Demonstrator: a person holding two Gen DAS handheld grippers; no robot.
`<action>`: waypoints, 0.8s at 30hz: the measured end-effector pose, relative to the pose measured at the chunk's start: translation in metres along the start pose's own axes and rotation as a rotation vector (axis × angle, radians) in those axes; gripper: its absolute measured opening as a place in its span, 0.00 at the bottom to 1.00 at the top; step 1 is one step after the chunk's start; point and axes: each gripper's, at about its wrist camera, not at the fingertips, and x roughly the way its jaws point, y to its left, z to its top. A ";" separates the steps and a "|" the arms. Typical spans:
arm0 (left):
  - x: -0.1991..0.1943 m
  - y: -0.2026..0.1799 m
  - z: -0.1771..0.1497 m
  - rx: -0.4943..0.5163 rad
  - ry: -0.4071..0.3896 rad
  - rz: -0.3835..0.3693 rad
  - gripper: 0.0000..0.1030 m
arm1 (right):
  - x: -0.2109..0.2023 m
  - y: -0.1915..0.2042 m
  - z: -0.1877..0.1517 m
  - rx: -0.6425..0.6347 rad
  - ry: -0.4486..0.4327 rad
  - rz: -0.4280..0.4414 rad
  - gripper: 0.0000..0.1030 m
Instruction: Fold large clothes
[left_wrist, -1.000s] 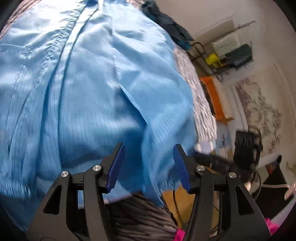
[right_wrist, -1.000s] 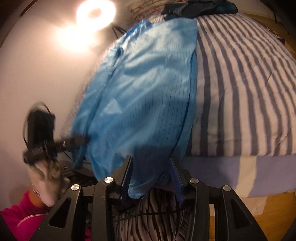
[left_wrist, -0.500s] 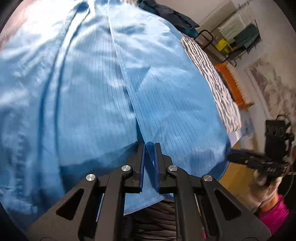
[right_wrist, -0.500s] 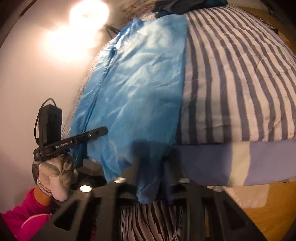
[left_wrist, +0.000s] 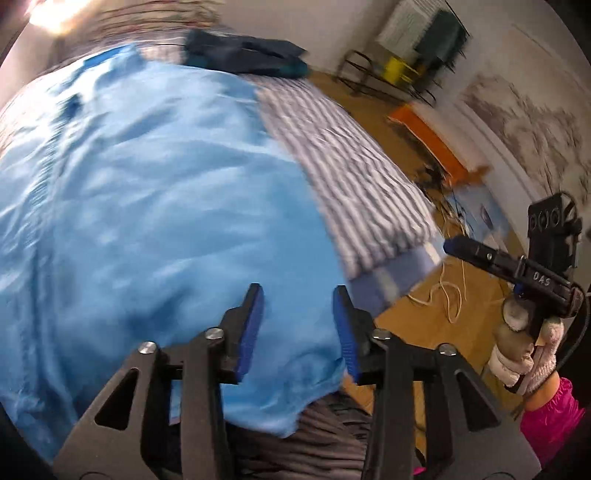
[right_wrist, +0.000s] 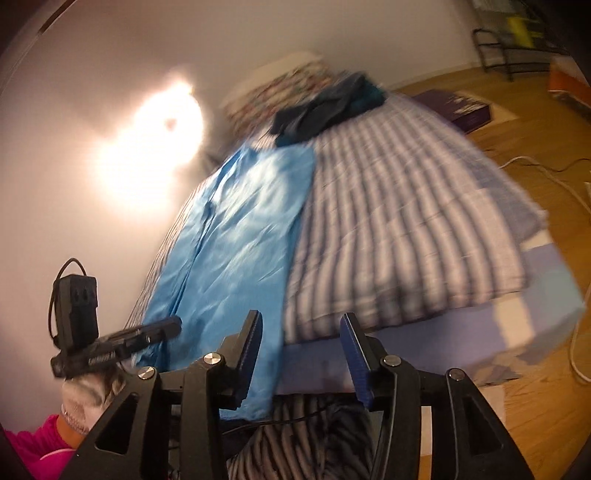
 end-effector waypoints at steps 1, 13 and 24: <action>0.009 -0.010 0.003 0.012 0.013 -0.005 0.48 | -0.005 -0.004 0.000 0.007 -0.011 -0.007 0.46; 0.089 -0.015 0.015 0.023 0.107 0.168 0.55 | -0.014 -0.017 0.010 0.015 -0.037 -0.030 0.46; 0.067 0.018 0.016 -0.124 0.059 -0.043 0.02 | 0.042 0.001 0.045 -0.006 0.026 0.051 0.49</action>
